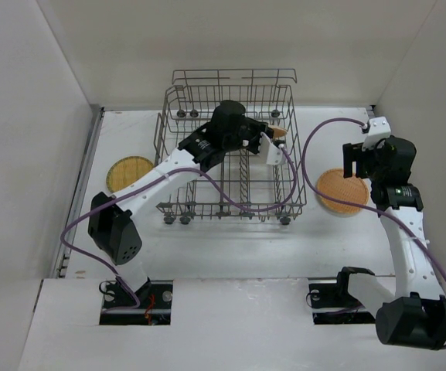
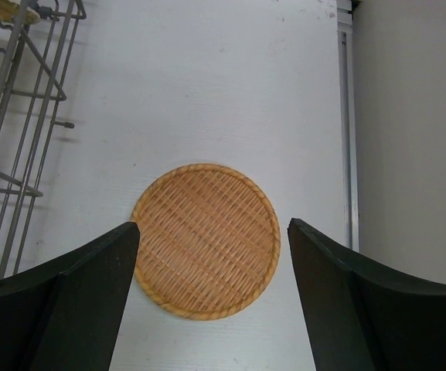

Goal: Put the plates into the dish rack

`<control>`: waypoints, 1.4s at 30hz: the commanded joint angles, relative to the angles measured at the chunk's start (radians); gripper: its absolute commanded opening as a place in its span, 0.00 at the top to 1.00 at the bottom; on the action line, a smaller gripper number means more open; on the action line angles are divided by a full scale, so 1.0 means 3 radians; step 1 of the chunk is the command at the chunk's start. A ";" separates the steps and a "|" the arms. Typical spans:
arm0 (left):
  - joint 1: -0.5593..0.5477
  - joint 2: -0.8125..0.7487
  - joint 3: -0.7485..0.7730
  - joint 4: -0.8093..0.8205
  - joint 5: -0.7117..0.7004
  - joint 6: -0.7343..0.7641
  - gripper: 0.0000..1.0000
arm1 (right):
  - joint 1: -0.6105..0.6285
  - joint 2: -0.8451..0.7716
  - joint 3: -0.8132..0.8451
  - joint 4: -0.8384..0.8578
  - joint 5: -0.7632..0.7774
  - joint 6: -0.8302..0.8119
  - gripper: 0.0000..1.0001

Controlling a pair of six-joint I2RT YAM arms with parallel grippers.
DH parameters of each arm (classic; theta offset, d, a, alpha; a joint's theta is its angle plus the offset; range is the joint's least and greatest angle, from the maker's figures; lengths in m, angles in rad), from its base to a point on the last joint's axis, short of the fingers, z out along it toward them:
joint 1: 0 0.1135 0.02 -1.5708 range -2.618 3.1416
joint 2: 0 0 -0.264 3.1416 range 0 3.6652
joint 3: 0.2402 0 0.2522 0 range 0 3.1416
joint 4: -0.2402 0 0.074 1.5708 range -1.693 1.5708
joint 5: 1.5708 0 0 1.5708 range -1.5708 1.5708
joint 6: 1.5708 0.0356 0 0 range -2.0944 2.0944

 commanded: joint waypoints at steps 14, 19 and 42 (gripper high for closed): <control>0.0041 0.0157 0.0229 0.0435 0.0266 -0.0121 1.00 | -0.0081 -0.0028 0.0043 0.0053 -0.0061 -0.0025 0.17; 0.0066 0.0249 0.0254 0.0476 0.0301 -0.0172 1.00 | -0.0106 0.0013 0.0074 0.0037 -0.0061 -0.0040 0.17; 0.0251 0.0249 0.0086 0.0599 0.0358 -0.0382 1.00 | -0.0112 0.0258 0.0309 -0.0060 -0.0056 -0.0096 0.19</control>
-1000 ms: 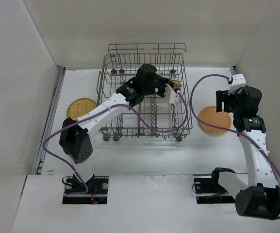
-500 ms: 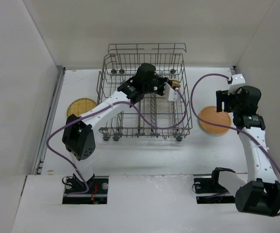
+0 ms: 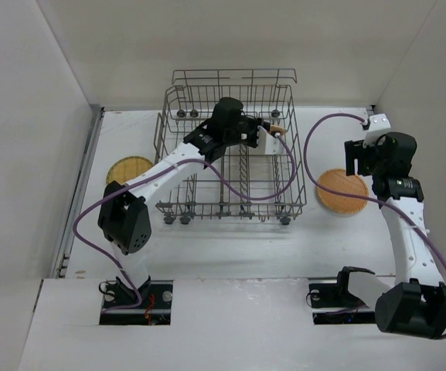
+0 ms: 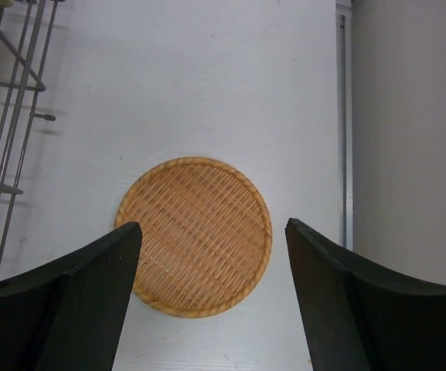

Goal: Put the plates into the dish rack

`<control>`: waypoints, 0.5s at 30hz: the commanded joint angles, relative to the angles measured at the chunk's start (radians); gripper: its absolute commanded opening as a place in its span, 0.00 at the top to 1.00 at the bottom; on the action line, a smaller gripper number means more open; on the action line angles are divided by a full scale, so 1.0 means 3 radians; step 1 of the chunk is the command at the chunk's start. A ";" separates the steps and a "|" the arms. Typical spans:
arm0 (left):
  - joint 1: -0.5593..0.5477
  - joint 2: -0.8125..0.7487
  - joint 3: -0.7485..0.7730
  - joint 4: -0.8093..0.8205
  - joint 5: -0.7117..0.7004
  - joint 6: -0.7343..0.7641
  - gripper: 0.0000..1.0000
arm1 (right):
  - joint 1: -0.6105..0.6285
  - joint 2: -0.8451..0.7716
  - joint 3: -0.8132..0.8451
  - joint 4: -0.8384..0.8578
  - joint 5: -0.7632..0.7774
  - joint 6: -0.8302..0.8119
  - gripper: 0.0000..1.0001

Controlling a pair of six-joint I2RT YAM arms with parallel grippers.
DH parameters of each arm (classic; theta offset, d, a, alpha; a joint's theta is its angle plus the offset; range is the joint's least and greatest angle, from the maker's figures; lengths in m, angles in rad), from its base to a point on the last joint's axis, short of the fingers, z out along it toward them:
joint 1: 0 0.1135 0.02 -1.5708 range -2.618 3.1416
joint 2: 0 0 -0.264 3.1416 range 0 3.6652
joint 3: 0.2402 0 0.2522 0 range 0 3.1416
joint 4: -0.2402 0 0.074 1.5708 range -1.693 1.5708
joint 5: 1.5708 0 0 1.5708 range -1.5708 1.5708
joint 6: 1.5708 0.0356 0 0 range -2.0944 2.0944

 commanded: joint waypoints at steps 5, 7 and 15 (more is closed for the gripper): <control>0.0019 -0.0088 0.0060 0.0306 0.0153 -0.0072 1.00 | -0.0006 0.0017 0.0153 0.0019 -0.0019 -0.0016 0.20; 0.0014 -0.0088 0.0060 0.0296 0.0174 -0.0072 1.00 | -0.0011 0.0001 0.0142 0.0014 -0.0019 -0.0016 0.20; 0.0009 -0.0077 -0.0032 0.0281 0.0235 -0.0108 1.00 | -0.0057 -0.0075 0.0091 -0.0017 -0.0014 -0.0021 0.20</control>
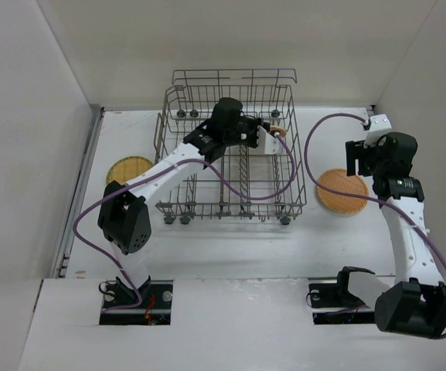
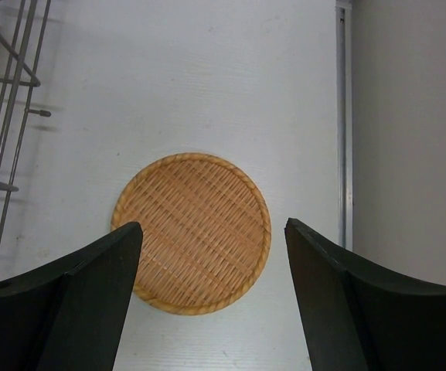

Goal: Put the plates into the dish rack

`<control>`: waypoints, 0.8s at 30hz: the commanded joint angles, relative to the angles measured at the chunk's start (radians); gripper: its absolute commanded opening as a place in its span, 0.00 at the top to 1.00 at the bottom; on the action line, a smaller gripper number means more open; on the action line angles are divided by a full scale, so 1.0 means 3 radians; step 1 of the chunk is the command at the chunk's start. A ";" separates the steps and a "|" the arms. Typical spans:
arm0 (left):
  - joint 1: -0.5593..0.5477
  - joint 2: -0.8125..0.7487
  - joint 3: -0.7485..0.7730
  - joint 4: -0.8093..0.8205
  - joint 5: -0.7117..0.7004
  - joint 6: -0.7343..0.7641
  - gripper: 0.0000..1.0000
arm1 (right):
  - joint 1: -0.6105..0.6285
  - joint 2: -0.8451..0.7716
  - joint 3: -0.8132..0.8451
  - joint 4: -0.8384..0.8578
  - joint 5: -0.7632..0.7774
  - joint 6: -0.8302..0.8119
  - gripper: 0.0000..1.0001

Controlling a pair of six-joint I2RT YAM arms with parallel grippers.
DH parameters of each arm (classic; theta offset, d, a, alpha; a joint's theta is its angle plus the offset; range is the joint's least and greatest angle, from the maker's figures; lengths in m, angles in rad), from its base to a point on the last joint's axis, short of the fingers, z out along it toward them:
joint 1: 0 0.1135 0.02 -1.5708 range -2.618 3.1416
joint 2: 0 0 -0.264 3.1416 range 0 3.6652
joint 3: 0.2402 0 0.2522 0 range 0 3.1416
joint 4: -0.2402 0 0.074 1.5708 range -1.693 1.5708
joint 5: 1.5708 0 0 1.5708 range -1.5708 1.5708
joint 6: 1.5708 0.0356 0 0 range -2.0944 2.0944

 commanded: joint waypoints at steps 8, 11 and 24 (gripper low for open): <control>0.0003 -0.0052 -0.0123 0.0276 0.0146 -0.0095 1.00 | -0.0078 -0.0122 0.0080 -0.0031 -0.0010 -0.0052 0.20; 0.0013 -0.0042 -0.0153 0.0276 0.0146 -0.0141 1.00 | -0.0083 -0.0117 0.0085 -0.0036 -0.0005 -0.0057 0.20; -0.0013 0.0009 -0.0572 0.0434 0.0141 -0.0172 0.98 | -0.0093 -0.0143 0.0054 -0.0082 0.0005 -0.0113 0.20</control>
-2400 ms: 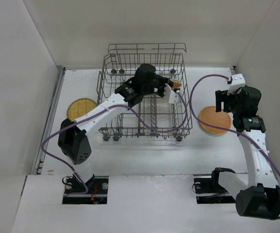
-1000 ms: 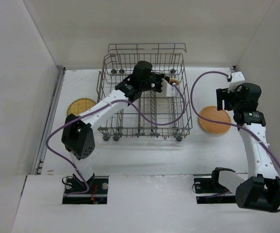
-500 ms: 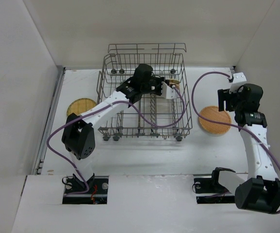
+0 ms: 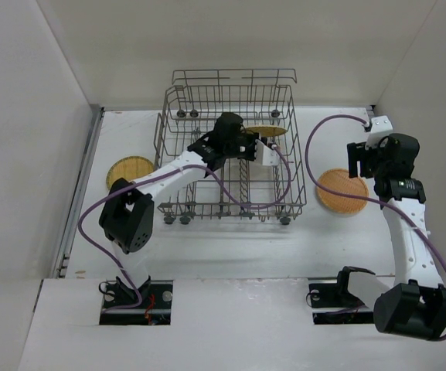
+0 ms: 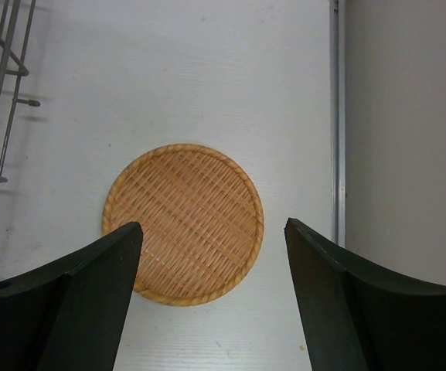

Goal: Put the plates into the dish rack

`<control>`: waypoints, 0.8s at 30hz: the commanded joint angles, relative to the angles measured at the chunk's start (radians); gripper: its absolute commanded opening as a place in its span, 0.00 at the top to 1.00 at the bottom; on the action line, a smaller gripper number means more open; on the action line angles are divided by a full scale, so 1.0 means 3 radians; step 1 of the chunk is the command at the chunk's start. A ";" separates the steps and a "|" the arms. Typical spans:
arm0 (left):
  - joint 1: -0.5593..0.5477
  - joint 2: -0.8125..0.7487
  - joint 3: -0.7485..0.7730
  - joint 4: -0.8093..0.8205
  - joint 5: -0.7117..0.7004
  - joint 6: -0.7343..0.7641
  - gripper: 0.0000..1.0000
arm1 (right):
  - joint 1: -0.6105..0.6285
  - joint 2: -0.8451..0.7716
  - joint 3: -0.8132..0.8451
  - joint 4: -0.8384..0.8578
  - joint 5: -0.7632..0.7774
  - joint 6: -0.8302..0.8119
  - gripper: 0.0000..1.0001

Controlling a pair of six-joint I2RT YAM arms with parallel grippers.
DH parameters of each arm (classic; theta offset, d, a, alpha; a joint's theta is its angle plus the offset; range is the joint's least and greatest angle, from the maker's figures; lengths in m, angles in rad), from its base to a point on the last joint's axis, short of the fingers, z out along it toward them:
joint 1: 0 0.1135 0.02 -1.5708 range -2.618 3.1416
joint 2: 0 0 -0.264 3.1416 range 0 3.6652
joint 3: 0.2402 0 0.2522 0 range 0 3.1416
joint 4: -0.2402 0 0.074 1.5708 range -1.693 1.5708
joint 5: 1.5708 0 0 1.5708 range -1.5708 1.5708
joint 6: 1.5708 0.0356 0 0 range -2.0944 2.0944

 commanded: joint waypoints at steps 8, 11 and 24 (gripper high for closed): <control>-0.0059 0.0084 -0.0041 0.0267 0.0091 -0.0118 0.97 | -0.0040 -0.0155 0.0008 -0.0052 0.0003 -0.0092 0.22; -0.0074 0.0109 -0.0051 0.0394 0.0076 -0.0133 0.87 | -0.0040 -0.0160 -0.0002 -0.0057 0.0003 -0.0092 0.19; -0.0176 -0.0013 0.0291 0.0385 -0.0052 -0.0506 0.30 | -0.0024 -0.0216 -0.0063 0.0009 0.0018 -0.0097 0.16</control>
